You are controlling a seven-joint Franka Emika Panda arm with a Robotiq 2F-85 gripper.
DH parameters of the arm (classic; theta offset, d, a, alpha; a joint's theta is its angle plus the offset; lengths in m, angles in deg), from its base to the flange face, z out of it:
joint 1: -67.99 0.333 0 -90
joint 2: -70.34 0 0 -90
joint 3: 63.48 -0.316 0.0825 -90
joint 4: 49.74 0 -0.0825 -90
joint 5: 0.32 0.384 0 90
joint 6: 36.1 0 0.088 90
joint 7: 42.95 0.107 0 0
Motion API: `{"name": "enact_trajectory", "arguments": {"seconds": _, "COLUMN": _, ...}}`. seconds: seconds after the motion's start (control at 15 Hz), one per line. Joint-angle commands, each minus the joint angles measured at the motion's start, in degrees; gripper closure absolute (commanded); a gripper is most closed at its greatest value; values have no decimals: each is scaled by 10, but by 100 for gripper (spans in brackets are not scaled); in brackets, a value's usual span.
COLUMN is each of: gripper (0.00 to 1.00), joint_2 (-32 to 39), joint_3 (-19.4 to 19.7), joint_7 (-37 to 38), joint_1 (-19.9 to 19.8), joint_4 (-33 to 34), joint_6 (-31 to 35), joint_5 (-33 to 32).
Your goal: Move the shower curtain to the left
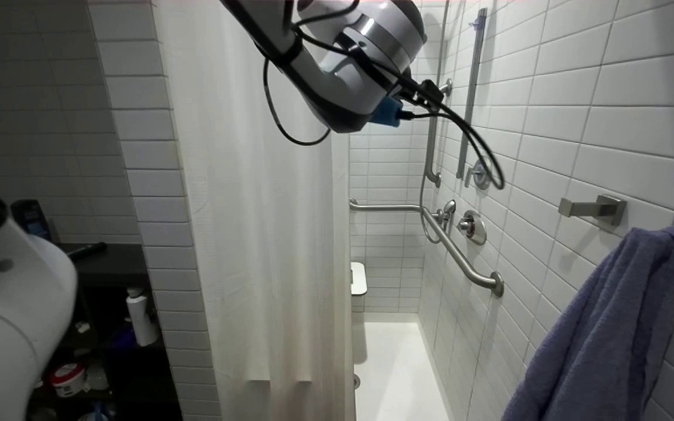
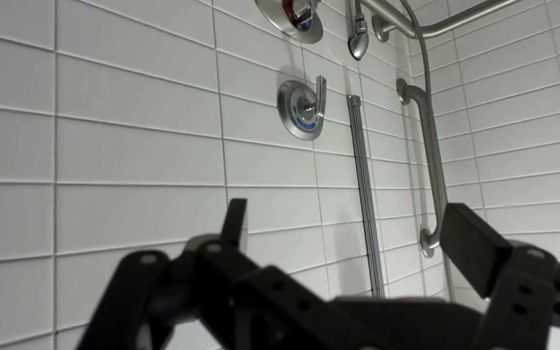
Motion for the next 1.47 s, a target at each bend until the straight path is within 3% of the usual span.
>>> {"name": "enact_trajectory", "arguments": {"seconds": 0.0, "gripper": 0, "joint_2": 8, "joint_3": 3, "joint_7": 0, "joint_1": -3, "joint_4": 2, "joint_6": 1, "joint_5": 0}}
{"name": "enact_trajectory", "arguments": {"seconds": 0.87, "gripper": 0, "joint_2": -3, "joint_3": 2, "joint_7": 1, "joint_1": -2, "joint_4": 2, "joint_6": -1, "joint_5": -1}}
{"name": "enact_trajectory", "arguments": {"seconds": 1.4, "gripper": 0, "joint_2": -18, "joint_3": -21, "joint_7": -21, "joint_1": 24, "joint_4": -34, "joint_6": 36, "joint_5": -23}}
